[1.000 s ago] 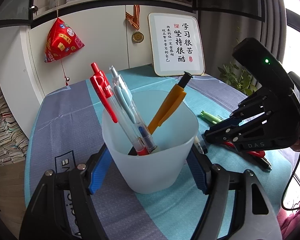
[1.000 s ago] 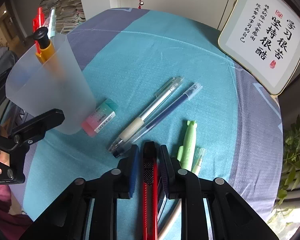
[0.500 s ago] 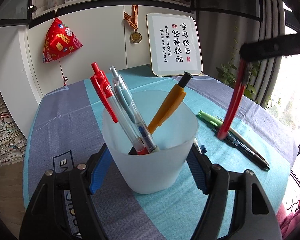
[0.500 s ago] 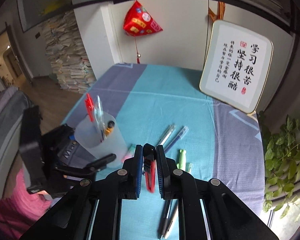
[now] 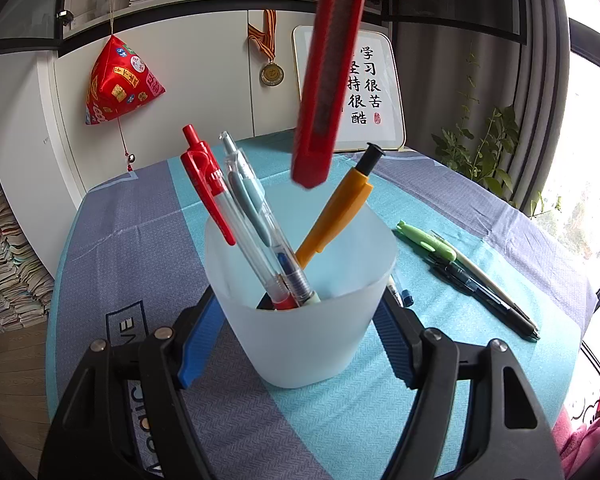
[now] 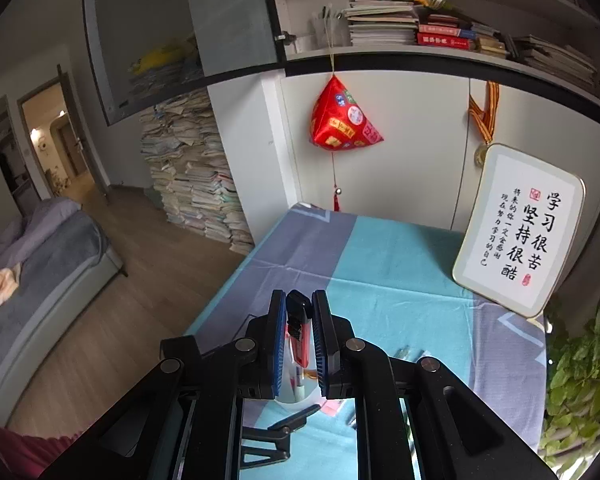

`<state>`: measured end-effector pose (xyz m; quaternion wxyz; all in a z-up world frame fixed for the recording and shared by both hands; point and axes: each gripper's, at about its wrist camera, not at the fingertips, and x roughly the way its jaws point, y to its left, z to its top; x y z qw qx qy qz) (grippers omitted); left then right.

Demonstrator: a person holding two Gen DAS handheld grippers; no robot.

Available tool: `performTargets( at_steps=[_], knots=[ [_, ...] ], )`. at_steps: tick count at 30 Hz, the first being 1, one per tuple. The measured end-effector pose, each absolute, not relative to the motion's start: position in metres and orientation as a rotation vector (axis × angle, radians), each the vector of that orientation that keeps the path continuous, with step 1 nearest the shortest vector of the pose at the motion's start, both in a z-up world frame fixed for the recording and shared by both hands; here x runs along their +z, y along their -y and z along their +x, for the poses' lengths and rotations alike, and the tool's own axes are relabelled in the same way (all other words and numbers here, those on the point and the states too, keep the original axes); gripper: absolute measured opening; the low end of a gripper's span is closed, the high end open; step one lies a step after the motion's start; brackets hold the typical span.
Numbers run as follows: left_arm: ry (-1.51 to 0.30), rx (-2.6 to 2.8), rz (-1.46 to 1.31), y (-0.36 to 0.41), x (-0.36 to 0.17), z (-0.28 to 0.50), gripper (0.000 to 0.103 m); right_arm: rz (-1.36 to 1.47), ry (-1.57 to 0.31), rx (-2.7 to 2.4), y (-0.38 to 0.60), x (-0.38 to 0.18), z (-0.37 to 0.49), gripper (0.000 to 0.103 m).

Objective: Organize stationery
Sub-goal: 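Lift the red box cutter with the right gripper over the cup, then lower the box cutter into the cup and open the right gripper, then move the right gripper to the black pen and close on it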

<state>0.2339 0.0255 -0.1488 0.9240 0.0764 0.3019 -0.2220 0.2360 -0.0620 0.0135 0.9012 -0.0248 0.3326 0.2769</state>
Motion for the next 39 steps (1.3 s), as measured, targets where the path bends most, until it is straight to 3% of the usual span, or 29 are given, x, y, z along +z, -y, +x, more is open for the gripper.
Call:
performTargets(
  at_steps=[18,39],
  knots=[
    [-0.62,-0.456,0.157,-0.026,-0.149,0.234,0.071,-0.03,-0.915,0.596,0.051,-0.059,0.262,0.014],
    [-0.619,-0.456,0.157,-0.026,-0.149,0.234,0.071,-0.059,-0.888,0.483,0.086,-0.058,0.241,0.014]
  ],
)
